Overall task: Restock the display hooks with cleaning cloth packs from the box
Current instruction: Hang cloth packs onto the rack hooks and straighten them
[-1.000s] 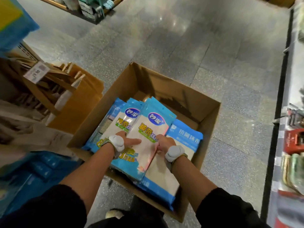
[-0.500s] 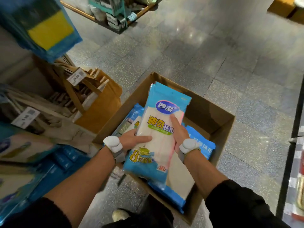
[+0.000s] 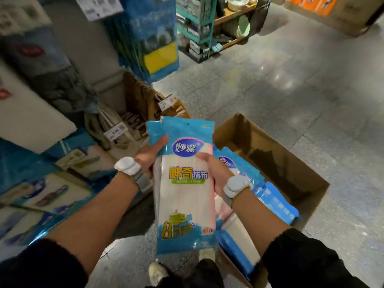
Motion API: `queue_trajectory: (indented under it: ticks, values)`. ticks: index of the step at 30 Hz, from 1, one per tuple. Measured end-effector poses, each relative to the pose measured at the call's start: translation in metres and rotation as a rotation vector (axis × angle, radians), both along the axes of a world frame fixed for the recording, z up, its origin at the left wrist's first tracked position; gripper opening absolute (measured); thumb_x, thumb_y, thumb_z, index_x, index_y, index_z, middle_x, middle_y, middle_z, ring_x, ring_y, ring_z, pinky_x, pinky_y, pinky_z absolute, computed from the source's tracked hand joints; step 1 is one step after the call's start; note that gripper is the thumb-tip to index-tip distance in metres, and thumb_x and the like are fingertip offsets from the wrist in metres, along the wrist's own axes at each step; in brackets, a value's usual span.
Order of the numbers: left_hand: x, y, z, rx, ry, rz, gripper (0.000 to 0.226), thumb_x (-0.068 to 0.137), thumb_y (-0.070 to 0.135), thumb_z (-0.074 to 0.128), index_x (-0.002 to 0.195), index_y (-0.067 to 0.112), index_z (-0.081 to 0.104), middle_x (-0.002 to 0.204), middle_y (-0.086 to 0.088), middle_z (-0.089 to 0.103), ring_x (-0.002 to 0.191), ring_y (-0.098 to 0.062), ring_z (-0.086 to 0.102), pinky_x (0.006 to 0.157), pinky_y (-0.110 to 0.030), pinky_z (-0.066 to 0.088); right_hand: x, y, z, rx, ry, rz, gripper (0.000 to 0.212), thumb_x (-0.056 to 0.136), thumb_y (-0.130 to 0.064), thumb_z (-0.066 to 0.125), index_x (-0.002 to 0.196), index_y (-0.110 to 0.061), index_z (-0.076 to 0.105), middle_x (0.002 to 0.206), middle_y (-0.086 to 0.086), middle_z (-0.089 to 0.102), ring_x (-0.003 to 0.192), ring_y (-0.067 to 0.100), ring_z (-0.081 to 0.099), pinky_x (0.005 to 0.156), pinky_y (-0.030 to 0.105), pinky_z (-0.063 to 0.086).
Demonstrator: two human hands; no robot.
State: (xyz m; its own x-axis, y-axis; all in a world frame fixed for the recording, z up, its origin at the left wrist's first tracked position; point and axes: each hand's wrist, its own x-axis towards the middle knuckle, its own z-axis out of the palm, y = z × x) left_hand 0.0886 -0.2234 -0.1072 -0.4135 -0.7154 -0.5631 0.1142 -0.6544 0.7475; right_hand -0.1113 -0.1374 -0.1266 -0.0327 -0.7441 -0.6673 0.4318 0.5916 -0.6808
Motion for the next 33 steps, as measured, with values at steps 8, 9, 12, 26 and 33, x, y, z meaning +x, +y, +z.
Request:
queue_trajectory:
  ticks: [8,9,12,26,33]
  values:
    - [0.096,0.016,0.029,0.025,-0.101,0.103,0.067,0.071,0.057,0.078,0.128,0.022,0.067,0.117,-0.015,0.076,0.096,-0.035,0.076,0.079,-0.052,0.063,0.084,-0.042,0.046,-0.202,0.180,-0.033,0.041,0.085,-0.049,0.072,0.107,-0.016,0.076,0.102,0.010,0.078,0.102,0.028,0.072,0.095,0.047,0.057]
    - [0.111,0.022,0.035,0.040,-0.094,0.106,0.073,0.065,0.059,0.080,0.127,0.022,0.068,0.116,-0.015,0.076,0.093,-0.034,0.077,0.074,-0.049,0.064,0.099,-0.050,0.049,-0.221,0.221,-0.031,0.038,0.080,-0.051,0.075,0.098,-0.017,0.077,0.096,0.004,0.079,0.098,0.024,0.074,0.095,0.046,0.057]
    - [0.143,0.032,0.035,0.035,-0.121,0.079,0.097,0.038,0.072,0.092,0.121,0.026,0.073,0.119,-0.013,0.075,0.107,-0.036,0.073,0.089,-0.055,0.060,0.124,-0.057,0.061,-0.208,0.212,0.033,0.027,0.082,-0.042,0.077,0.087,-0.015,0.072,0.089,0.001,0.078,0.084,0.021,0.074,0.090,0.041,0.058]
    - [0.314,0.062,0.047,-0.269,-0.687,0.593,0.050,0.092,0.059,0.065,0.114,0.014,0.074,0.106,-0.010,0.073,0.092,-0.027,0.071,0.081,-0.027,0.051,0.228,-0.074,0.057,-0.127,0.137,0.140,0.022,0.092,-0.018,0.067,0.107,-0.003,0.072,0.102,0.016,0.077,0.094,0.033,0.074,0.096,0.048,0.056]
    - [0.364,0.065,0.035,-0.181,-0.767,0.675,0.078,0.068,0.088,0.064,0.101,0.018,0.076,0.101,-0.011,0.077,0.091,-0.031,0.073,0.090,-0.044,0.058,0.256,-0.085,0.031,-0.092,0.389,0.309,0.029,0.095,-0.021,0.063,0.110,0.003,0.069,0.106,0.020,0.074,0.082,0.031,0.072,0.084,0.040,0.057]
